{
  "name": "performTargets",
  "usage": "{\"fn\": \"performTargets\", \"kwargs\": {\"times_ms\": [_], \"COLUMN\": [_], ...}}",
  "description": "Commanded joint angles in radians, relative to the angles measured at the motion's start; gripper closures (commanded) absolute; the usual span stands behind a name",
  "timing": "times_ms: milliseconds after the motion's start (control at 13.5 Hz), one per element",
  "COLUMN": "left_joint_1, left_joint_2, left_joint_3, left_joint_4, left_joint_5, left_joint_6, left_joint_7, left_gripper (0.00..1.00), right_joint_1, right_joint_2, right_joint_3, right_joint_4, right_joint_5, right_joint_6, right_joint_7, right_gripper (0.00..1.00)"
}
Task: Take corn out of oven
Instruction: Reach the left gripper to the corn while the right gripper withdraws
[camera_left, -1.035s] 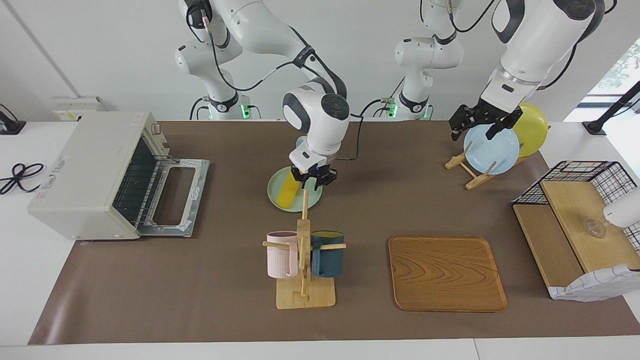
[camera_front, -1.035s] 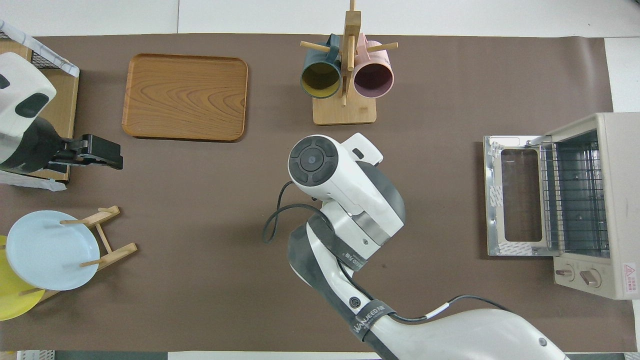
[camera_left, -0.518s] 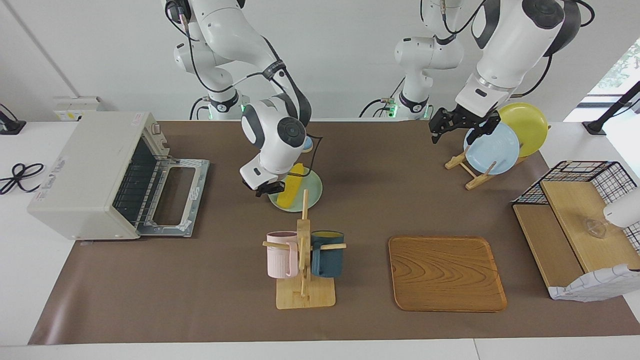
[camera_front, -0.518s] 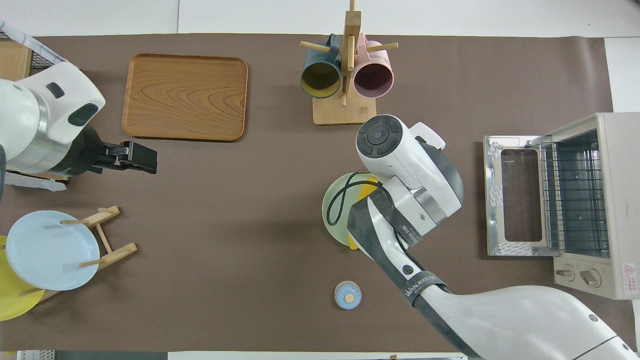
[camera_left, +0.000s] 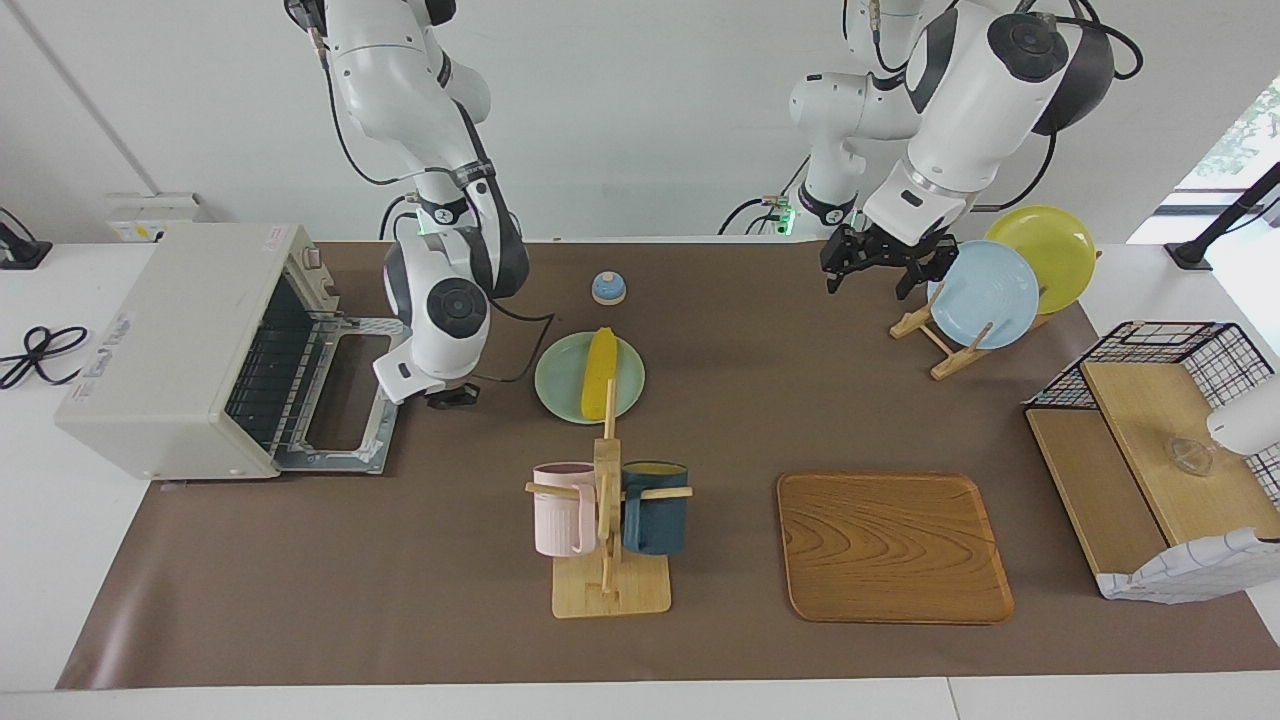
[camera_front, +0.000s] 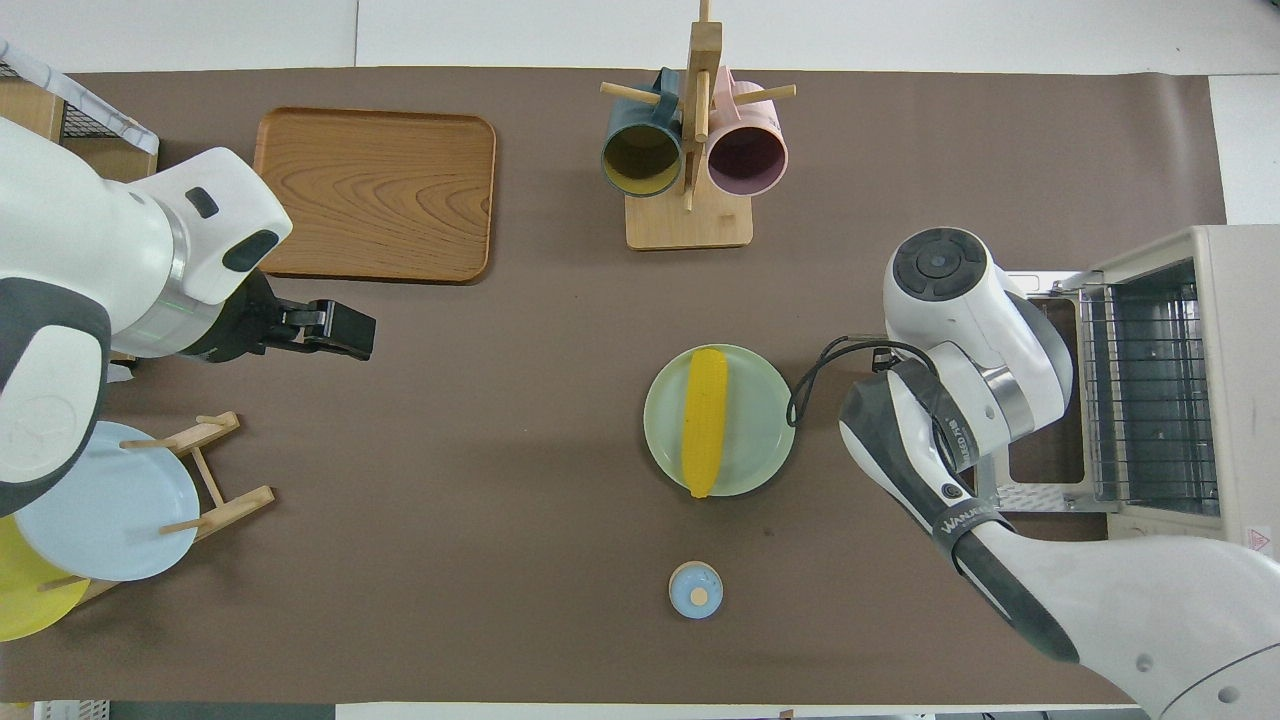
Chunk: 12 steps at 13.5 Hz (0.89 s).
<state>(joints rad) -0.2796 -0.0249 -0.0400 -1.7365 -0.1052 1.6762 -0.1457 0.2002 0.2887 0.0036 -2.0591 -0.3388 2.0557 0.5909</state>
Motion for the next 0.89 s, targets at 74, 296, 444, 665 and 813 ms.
{"fn": "performTargets", "kwargs": {"times_ms": [74, 296, 444, 665, 813], "left_joint_1": [-0.131, -0.263, -0.331, -0.443, -0.472], "left_joint_2": [-0.003, 0.072, 0.132, 0.215, 0.284], "left_joint_3": [0.011, 0.012, 0.011, 0.012, 0.012], "left_joint_4": [-0.099, -0.106, -0.1, -0.092, -0.042], "left_joint_5": [-0.022, -0.047, -0.047, -0.047, -0.047], "left_joint_6": [0.132, 0.245, 0.313, 0.44, 0.464], "left_joint_7": [-0.087, -0.217, -0.267, -0.34, -0.345], "left_gripper": [0.0, 0.0, 0.0, 0.0, 0.0], "right_joint_1": [-0.019, -0.065, -0.082, -0.09, -0.123], "right_joint_2": [-0.043, -0.043, -0.043, -0.065, -0.115], "right_joint_3": [0.013, 0.013, 0.012, 0.013, 0.013], "right_joint_4": [-0.064, -0.064, -0.061, -0.014, 0.042], "right_joint_5": [-0.035, -0.095, -0.098, -0.112, -0.111], "right_joint_6": [0.03, 0.02, 0.009, -0.063, -0.152], "right_joint_7": [-0.025, -0.111, -0.164, -0.212, -0.363], "right_gripper": [1.0, 1.0, 1.0, 1.0, 1.0]}}
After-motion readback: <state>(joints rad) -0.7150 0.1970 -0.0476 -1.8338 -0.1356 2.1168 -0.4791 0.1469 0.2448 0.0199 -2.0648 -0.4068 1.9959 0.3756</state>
